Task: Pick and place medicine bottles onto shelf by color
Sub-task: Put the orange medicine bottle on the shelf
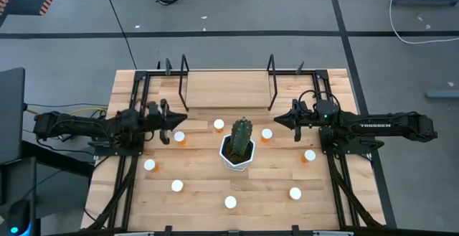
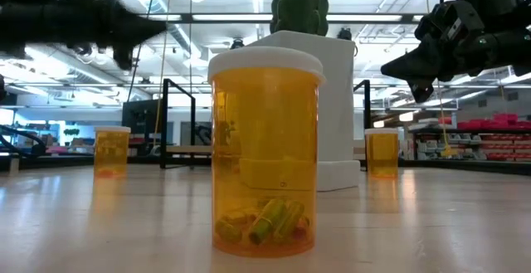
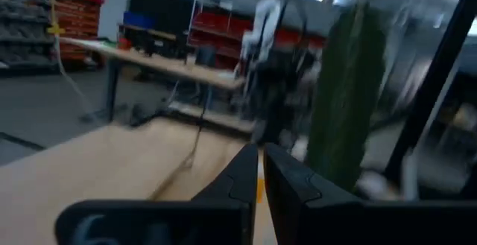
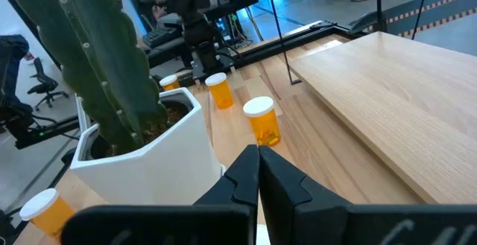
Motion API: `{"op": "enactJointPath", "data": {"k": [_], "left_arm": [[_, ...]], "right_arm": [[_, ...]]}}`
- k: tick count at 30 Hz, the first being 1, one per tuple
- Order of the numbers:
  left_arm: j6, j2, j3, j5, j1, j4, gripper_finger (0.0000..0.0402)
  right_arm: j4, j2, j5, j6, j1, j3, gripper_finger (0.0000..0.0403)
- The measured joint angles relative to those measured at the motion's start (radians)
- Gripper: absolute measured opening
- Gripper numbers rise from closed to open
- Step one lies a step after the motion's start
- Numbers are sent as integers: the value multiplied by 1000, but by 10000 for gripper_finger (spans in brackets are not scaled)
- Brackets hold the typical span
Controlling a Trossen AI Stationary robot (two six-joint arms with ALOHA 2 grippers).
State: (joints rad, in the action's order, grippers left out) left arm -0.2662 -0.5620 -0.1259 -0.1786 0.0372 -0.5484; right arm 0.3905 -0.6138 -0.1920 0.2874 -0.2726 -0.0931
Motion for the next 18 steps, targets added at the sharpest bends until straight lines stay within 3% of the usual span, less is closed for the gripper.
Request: {"op": "enactJointPath", "data": {"k": [8,18], "left_arm": [[-87,-166,-387,77,-2,661,33],[-436,-306,-701,76,-2,679,36]], "right_arm": [[0,-1,0,0,0,0,15],[0,-1,0,0,0,0,15]]}}
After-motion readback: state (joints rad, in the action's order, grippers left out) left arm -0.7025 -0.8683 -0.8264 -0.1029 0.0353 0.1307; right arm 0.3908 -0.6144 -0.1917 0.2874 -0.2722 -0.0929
